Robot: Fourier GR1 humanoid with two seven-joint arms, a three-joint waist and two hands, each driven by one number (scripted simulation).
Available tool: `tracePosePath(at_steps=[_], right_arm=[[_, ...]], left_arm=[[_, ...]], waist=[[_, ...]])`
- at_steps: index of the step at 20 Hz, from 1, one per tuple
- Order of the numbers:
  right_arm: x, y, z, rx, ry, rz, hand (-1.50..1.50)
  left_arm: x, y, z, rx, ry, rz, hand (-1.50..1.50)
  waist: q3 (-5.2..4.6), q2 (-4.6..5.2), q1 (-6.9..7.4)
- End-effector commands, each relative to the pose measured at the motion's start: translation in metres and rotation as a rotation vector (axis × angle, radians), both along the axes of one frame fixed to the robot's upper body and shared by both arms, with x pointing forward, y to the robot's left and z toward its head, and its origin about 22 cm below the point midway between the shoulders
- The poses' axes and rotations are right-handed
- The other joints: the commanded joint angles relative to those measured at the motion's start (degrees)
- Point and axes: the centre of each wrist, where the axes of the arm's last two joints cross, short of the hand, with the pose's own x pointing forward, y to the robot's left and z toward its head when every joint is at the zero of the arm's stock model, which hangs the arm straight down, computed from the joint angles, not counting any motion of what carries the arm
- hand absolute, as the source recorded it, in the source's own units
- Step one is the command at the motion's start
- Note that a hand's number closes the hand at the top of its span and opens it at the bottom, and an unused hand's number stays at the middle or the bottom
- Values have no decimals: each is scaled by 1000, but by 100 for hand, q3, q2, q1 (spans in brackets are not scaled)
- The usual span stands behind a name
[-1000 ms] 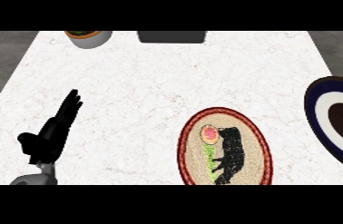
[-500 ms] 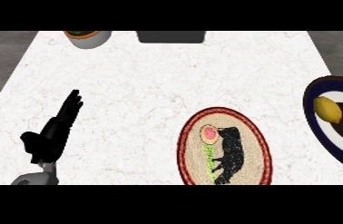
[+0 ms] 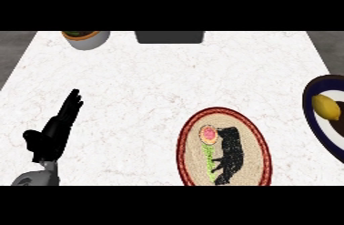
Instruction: Pick the lemon from the placemat and place it in the plate
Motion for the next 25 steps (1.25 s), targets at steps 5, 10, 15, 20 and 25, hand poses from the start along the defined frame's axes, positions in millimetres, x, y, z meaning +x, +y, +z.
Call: tracePosePath(at_steps=[5, 10, 15, 20, 25], right_arm=[[-107, -58, -47, 139, -185, -4, -150], [-168, -86, -57, 98, -184, 74, -150], [-189, -91, -76, 57, -151, 102, -150], [-198, -93, -79, 35, -114, 113, -150], [-189, -87, -89, -8, -111, 72, -150]], left_arm=[[-3, 20, 3, 8, 1, 25, 0], [5, 4, 1, -17, -6, -6, 0], [4, 6, 4, -8, -2, -10, 0], [1, 0, -5, -20, -4, -5, 0], [-3, 3, -9, -3, 9, -18, 0]], waist=[[10, 5, -31], [13, 13, -34], [15, 10, 39], [41, 15, 52], [33, 14, 47]])
